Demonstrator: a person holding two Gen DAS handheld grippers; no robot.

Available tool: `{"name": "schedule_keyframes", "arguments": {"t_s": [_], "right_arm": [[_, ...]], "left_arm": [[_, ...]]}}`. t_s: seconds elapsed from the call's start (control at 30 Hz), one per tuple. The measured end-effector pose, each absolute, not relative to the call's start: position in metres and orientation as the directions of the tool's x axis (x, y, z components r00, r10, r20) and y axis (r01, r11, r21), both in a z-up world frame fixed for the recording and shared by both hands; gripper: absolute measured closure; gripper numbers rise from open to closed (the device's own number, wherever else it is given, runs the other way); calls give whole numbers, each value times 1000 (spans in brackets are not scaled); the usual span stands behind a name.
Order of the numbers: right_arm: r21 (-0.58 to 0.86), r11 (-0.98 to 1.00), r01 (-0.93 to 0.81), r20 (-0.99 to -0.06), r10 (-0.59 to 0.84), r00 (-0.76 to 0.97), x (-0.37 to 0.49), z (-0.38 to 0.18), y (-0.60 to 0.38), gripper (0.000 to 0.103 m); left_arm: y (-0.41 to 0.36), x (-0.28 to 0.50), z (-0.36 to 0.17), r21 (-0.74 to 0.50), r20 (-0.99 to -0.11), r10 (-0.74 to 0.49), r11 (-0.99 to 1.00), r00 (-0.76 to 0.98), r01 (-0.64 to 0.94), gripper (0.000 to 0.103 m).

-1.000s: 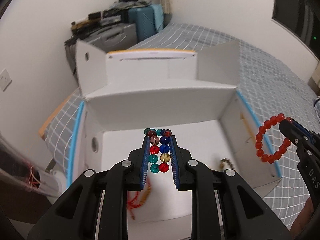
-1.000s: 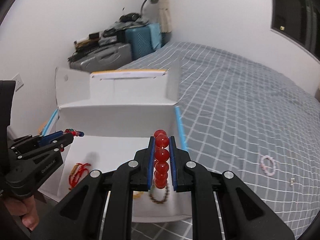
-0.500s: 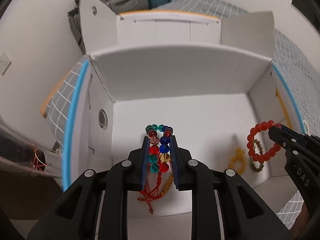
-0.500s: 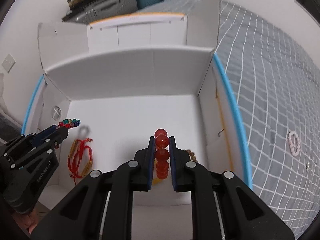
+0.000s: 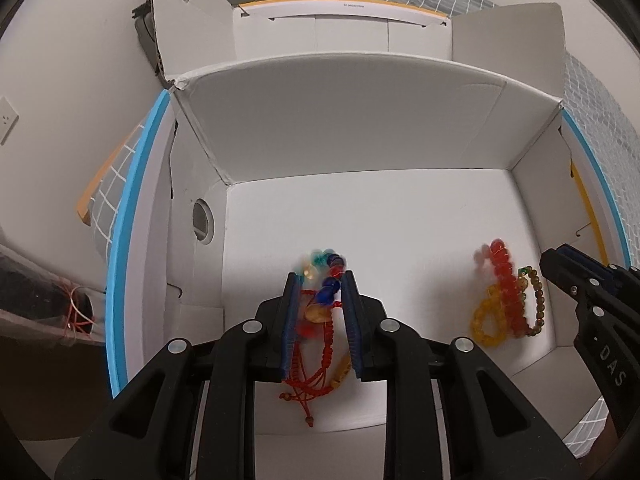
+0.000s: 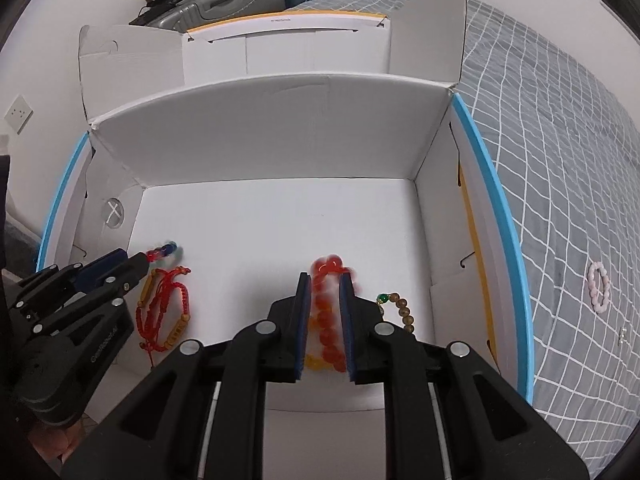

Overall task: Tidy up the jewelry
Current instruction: 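Open both tools to drop the bracelets into the box, then move both tools back over the pink bracelet and pearl earrings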

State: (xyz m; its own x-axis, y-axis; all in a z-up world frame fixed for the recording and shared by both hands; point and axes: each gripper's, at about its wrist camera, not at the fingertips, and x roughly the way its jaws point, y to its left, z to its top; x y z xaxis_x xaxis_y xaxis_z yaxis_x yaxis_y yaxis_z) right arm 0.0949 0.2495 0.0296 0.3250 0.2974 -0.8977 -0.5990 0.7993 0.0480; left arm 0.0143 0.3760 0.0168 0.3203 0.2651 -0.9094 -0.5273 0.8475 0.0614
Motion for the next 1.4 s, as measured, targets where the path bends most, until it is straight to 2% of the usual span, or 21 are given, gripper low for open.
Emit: {"name": "schedule_keyframes", "arguments": {"t_s": [0.07, 0.1, 0.13, 0.2, 0.27, 0.3, 0.37, 0.4, 0.47, 0.87, 1.4], "right_arm": [[50, 793, -607, -897, 303, 322, 93, 31, 250, 77], [48, 791, -610, -896, 304, 325, 92, 32, 251, 73], [49, 790, -612, -894, 307, 325, 91, 33, 251, 67], [53, 787, -614, -892, 314, 326, 90, 34, 251, 56], [55, 785, -617, -888, 321, 330, 88, 35, 250, 43], [56, 784, -619, -886, 324, 331, 88, 36, 250, 40], [54, 781, -622, -884, 327, 333, 87, 37, 249, 33], [54, 780, -623, -883, 329, 335, 87, 38, 248, 31], [53, 779, -625, -880, 332, 340, 85, 40, 247, 25], [47, 775, -630, -862, 351, 367, 79, 51, 237, 10], [-13, 804, -595, -825, 328, 461, 74, 75, 187, 8]], "left_arm": [[377, 15, 17, 80, -907, 285, 841, 311, -535, 79], [377, 15, 18, 82, -906, 287, 839, 310, -538, 74], [377, 14, 19, 80, -906, 287, 838, 312, -539, 63], [378, 11, 21, 82, -900, 299, 829, 316, -553, 49], [378, 10, 25, 73, -898, 297, 829, 325, -555, 46], [378, 9, 25, 67, -899, 291, 831, 328, -552, 43], [378, 9, 28, 63, -898, 288, 832, 333, -552, 32], [377, 7, 31, 80, -888, 317, 820, 333, -567, 22], [377, 7, 35, 92, -878, 340, 812, 338, -576, 20], [378, 0, 45, 60, -870, 330, 808, 366, -586, 6], [346, -4, 77, 53, -805, 374, 819, 461, -572, 6]]}}
